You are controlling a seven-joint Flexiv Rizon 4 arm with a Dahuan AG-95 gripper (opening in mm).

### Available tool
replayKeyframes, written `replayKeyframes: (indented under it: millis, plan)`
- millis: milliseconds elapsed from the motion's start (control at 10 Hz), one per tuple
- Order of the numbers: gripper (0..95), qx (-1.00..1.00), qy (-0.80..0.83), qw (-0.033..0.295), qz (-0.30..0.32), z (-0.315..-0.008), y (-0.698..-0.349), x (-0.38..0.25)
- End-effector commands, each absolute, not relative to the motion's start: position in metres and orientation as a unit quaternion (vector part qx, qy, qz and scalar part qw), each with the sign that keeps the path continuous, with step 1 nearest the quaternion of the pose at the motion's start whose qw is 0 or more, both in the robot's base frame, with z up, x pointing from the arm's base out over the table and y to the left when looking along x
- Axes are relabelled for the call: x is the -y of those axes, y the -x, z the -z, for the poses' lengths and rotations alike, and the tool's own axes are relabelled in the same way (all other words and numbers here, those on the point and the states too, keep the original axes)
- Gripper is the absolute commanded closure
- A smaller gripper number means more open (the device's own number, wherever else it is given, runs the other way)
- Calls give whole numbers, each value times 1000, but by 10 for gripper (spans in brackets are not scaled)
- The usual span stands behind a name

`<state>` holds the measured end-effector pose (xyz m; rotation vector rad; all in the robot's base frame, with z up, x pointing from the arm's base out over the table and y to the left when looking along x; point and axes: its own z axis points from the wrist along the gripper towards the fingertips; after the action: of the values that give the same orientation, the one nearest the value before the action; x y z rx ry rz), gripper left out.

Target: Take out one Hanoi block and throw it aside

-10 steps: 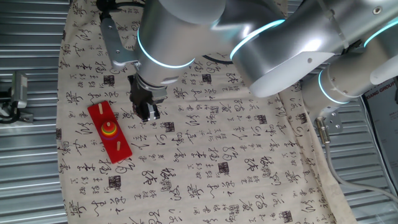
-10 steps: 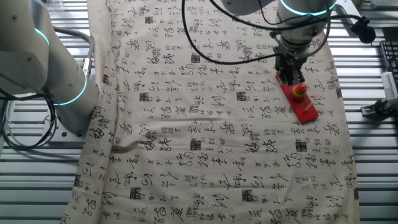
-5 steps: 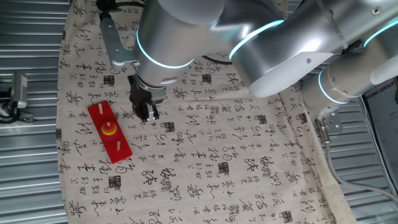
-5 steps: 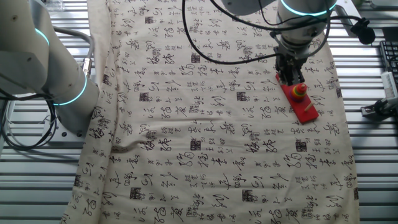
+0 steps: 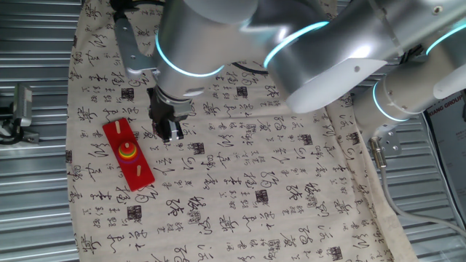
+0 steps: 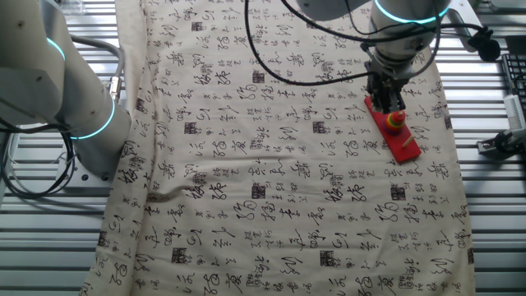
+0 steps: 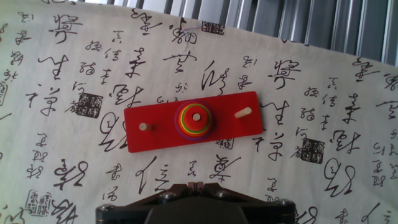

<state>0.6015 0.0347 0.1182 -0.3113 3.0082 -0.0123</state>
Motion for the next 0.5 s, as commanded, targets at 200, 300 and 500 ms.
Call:
replayKeyframes:
  millis: [200,300,500]
  plan:
    - [950,-993,104,55,1,-117,-610,-36]
    - [950,-993,104,55,1,-117,-612,-36]
    - [950,-993,104,56,0,-114,-618,-37]
